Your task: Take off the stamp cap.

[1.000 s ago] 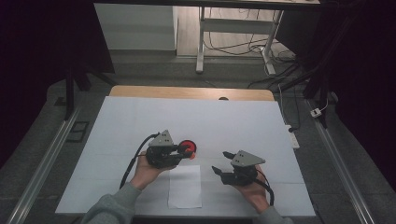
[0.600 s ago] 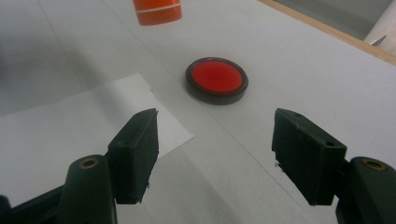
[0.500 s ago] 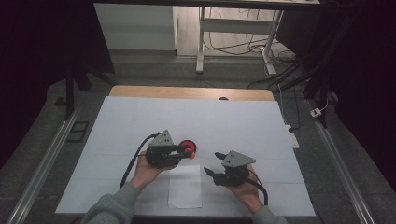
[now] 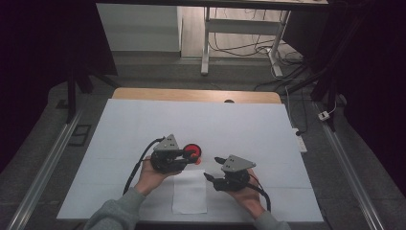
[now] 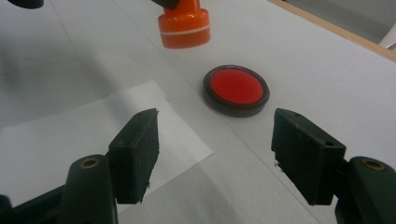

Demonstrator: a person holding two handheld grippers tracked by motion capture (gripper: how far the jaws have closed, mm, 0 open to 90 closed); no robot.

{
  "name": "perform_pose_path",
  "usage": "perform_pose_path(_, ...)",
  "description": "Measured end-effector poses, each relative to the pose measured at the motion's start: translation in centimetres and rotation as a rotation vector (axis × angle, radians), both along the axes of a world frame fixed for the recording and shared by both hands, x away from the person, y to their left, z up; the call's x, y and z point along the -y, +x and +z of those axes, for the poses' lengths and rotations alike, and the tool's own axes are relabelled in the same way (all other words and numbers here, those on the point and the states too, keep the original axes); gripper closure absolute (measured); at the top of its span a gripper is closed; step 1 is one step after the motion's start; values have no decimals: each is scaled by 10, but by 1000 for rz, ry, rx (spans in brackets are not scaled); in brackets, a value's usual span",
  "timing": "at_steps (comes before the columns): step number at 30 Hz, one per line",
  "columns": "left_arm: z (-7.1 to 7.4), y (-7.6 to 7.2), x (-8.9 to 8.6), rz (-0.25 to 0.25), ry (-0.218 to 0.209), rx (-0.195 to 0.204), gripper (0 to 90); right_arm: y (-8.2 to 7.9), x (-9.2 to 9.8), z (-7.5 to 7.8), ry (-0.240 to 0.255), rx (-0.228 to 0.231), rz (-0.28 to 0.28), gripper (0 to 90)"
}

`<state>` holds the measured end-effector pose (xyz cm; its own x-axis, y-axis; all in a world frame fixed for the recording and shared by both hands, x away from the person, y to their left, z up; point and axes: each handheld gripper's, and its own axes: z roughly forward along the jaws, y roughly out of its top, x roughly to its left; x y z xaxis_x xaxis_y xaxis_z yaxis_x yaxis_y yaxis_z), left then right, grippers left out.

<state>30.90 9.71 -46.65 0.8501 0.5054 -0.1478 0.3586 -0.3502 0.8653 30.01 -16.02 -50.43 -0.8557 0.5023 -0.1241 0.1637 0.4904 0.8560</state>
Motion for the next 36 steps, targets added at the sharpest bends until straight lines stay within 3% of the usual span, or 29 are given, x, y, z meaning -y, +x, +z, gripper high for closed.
perform_pose_path(36,-1,-1,1,-7,-1,-5,721,1,-33,9,23,17,39,356)
